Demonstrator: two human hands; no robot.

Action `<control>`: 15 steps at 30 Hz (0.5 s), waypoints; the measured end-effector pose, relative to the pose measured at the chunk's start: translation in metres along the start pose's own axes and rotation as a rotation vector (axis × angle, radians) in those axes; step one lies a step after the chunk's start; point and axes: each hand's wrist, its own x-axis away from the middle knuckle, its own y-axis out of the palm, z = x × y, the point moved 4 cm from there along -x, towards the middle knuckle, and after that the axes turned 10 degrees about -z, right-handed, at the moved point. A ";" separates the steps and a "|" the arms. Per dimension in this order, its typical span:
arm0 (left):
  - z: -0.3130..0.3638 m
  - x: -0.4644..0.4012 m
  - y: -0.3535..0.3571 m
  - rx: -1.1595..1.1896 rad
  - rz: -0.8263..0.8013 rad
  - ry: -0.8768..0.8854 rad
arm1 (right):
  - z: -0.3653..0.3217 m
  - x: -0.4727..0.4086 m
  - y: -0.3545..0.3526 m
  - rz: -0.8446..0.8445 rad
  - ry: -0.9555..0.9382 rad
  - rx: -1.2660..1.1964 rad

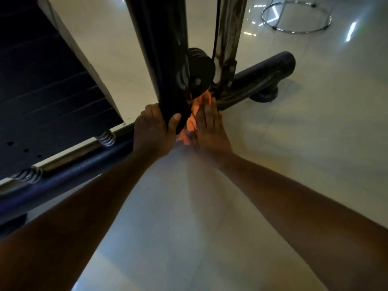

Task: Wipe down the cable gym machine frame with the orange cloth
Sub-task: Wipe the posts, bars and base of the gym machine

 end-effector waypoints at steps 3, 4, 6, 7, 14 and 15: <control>-0.006 -0.008 -0.003 -0.042 -0.049 0.041 | 0.019 0.003 0.001 -0.032 -0.033 0.031; -0.008 -0.009 -0.004 -0.048 -0.053 0.052 | 0.021 0.001 -0.001 -0.027 -0.041 0.043; -0.010 -0.010 -0.004 -0.051 -0.049 0.072 | 0.018 -0.004 0.000 -0.022 -0.024 -0.037; -0.013 -0.010 -0.004 -0.056 -0.046 0.079 | 0.011 -0.006 0.002 -0.011 0.013 -0.120; -0.011 -0.007 0.002 -0.108 -0.011 0.068 | 0.036 -0.019 -0.008 0.085 -0.098 0.214; -0.011 -0.006 0.003 -0.103 0.001 0.070 | 0.045 -0.021 -0.014 0.096 -0.125 0.262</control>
